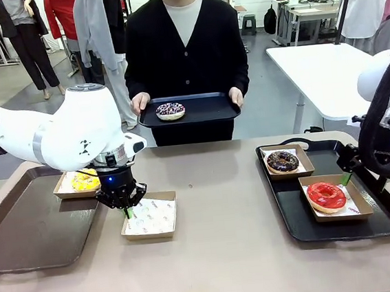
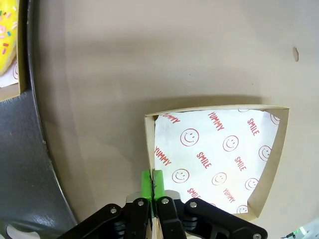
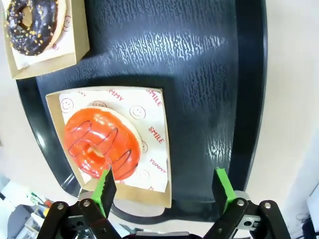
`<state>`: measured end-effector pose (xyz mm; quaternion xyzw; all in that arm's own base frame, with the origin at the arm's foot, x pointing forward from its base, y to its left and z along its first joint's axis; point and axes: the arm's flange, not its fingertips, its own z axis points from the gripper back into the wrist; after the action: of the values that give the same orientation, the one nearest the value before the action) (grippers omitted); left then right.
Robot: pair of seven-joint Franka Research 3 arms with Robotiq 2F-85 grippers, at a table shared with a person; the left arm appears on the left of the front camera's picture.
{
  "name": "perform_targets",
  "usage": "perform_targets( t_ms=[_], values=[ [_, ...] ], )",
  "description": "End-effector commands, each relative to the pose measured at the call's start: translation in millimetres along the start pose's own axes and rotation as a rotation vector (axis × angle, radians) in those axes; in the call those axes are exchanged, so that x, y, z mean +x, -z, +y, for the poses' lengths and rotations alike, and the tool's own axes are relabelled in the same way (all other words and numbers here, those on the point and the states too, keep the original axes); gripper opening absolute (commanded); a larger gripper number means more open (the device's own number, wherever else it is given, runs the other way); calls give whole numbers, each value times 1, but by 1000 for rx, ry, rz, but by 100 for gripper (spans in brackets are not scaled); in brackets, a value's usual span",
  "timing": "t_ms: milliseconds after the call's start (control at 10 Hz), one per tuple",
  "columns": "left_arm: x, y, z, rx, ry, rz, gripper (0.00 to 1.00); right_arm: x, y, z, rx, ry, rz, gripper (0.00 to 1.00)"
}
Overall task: Individually package the donuts and arrange them on the tray.
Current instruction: Place the picked Paper togo box on the Handle tray while simultaneously picking up another Paper togo box from the table with the other hand.
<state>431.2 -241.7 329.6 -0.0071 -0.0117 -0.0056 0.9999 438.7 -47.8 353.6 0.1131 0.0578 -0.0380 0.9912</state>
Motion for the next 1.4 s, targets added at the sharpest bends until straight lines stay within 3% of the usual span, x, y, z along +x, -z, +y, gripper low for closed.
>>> perform_targets(
  t_ms=[0,300,600,1000,1200,1300],
  values=[
    [0,-13,-1,-4,-26,-7,0,-33,-19,-8,81,-42,-13,100],
    [-2,-73,5,6,1,-43,0,-93,-68,-37,423,-201,-63,100],
    [11,-137,6,-43,26,-84,0,-112,-105,-100,715,-231,-160,100],
    [27,-193,-5,-24,16,-117,0,-90,-115,-183,1039,-166,-159,100],
    [40,-197,-13,-19,19,-102,0,-65,-116,-212,1105,-187,-112,100],
    [45,-201,-14,-6,12,-89,0,-51,-112,-217,1097,-261,-118,100]
  ],
)
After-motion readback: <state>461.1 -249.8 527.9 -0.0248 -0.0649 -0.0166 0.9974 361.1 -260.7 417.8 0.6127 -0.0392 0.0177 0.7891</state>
